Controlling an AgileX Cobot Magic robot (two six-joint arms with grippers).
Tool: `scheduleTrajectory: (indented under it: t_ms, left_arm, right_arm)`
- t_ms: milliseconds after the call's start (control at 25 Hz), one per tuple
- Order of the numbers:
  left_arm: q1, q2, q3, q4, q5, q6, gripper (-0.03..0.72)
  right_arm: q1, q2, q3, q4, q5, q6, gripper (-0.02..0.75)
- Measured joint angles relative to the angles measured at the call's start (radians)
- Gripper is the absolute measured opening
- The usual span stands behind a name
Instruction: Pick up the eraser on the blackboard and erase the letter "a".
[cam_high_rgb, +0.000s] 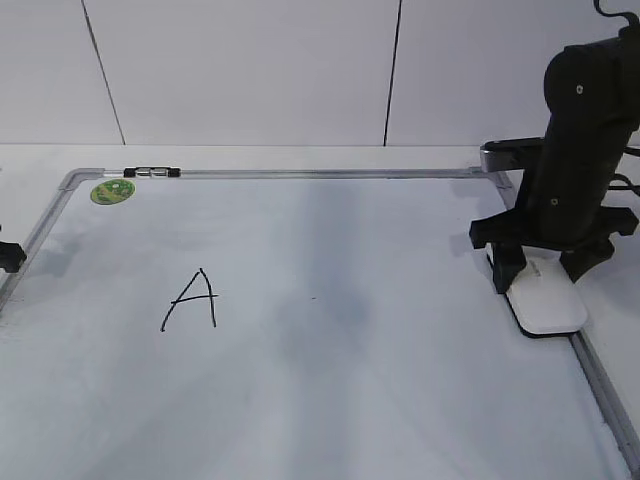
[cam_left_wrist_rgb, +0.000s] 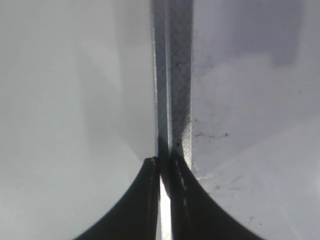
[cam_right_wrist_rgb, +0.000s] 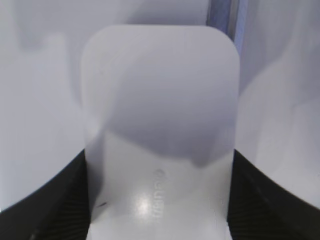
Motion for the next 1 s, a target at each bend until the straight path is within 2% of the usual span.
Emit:
scheduleTrajectory:
  t_ms: [600, 1000]
  left_arm:
    - [0.000, 0.000, 0.000, 0.000, 0.002, -0.002, 0.017]
    - [0.000, 0.000, 0.000, 0.000, 0.002, -0.002, 0.017]
  right_arm:
    - [0.000, 0.002, 0.000, 0.010, -0.026, 0.000, 0.515]
    - [0.000, 0.004, 0.002, 0.031, -0.044, -0.004, 0.544]
